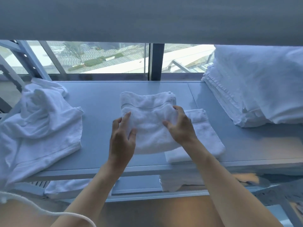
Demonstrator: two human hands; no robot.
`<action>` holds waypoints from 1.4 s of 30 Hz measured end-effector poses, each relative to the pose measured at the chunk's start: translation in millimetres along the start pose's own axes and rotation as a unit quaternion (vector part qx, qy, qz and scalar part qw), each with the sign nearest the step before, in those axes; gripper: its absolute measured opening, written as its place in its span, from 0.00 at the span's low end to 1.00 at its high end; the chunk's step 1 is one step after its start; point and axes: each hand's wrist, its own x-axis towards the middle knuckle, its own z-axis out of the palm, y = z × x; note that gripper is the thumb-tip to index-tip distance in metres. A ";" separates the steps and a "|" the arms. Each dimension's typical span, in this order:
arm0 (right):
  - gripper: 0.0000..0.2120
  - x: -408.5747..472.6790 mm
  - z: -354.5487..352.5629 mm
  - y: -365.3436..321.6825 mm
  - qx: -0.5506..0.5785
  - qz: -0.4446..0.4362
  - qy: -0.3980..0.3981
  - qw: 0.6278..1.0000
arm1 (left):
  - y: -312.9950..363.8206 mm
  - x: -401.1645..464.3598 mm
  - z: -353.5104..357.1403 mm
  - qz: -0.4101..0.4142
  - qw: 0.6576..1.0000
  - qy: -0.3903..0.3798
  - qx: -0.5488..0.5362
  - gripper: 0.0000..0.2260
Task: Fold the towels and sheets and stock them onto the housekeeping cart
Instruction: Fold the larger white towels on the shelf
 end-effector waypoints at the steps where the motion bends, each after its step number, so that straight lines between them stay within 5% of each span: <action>1: 0.33 3.1 -14.9 7.2 -0.006 -0.002 0.012 1.000 | 11.4 2.3 11.7 0.000 1.000 -0.005 -0.010 0.29; 11: 0.33 22.8 -107.9 97.9 -0.051 0.049 0.042 0.997 | 76.3 -9.0 121.8 -0.032 0.995 -0.066 -0.065 0.29; 17: 0.36 18.5 -86.9 150.1 -0.218 0.151 -0.110 0.958 | 63.7 -48.8 153.4 -0.143 0.965 -0.202 0.090 0.30; 21: 0.32 6.7 -73.7 144.0 -0.274 -0.021 -0.023 0.961 | 59.7 -50.4 156.9 -0.151 0.966 -0.191 0.092 0.30; 24: 0.31 -4.4 -53.9 128.9 -0.226 -0.125 -0.110 0.960 | 62.6 -50.6 163.2 -0.148 0.968 -0.194 0.052 0.30; 42: 0.29 40.6 -126.8 201.9 -0.267 -0.059 -0.122 0.954 | 107.0 -14.1 243.2 -0.050 0.944 -0.324 -0.030 0.33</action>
